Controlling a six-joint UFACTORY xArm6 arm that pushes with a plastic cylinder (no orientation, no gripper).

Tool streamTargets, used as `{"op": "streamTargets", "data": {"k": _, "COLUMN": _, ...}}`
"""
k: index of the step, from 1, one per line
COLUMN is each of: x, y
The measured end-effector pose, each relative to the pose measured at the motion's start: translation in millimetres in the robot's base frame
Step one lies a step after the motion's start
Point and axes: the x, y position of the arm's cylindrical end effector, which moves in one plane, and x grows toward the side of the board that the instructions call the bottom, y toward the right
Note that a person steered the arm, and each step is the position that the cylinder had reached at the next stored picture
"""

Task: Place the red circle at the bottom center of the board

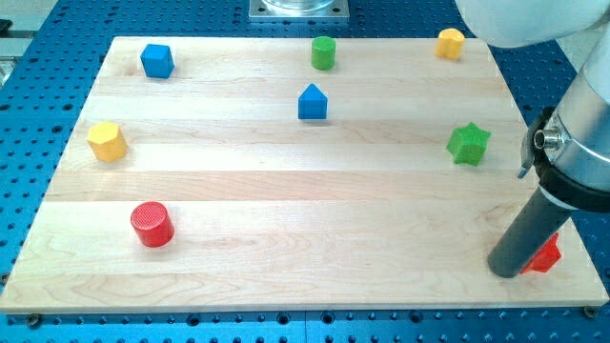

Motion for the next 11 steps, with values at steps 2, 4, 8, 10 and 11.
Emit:
{"op": "streamTargets", "data": {"k": 2, "x": -47, "y": -152}}
{"op": "streamTargets", "data": {"k": 4, "x": -111, "y": -305}}
{"op": "streamTargets", "data": {"k": 8, "x": -88, "y": -396}}
{"op": "streamTargets", "data": {"k": 10, "x": -76, "y": -329}}
{"op": "streamTargets", "data": {"k": 11, "x": -92, "y": -385}}
